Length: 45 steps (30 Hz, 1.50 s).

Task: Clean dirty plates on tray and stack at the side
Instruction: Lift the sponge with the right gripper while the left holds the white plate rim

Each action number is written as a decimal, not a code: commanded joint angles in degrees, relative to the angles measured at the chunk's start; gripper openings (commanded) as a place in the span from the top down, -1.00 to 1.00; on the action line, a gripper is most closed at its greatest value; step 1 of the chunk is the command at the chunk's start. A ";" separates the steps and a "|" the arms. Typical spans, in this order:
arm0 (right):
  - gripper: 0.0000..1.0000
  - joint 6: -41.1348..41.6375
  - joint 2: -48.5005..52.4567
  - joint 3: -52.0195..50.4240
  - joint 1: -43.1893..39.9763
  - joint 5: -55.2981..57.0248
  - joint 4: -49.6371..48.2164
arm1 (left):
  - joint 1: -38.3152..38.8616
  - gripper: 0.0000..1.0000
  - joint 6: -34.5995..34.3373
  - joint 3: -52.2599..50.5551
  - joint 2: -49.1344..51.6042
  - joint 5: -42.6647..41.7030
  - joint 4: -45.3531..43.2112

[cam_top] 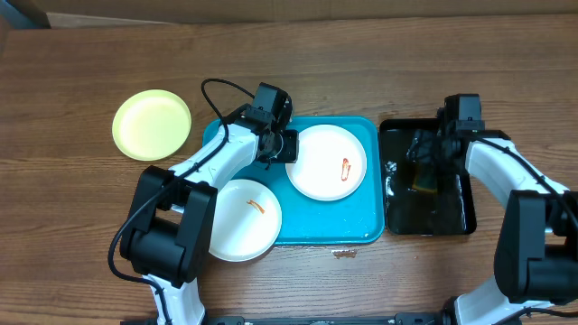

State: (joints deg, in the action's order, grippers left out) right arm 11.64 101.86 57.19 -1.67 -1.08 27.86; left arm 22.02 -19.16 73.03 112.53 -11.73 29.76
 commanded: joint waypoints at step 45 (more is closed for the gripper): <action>-0.29 0.39 0.37 2.40 0.13 -0.04 14.47 | 2.08 0.67 -3.63 -0.66 0.61 7.19 0.52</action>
State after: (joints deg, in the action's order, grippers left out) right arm 11.77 101.89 59.35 -1.67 -1.10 42.52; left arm 23.92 -22.39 72.99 112.53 -5.30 30.11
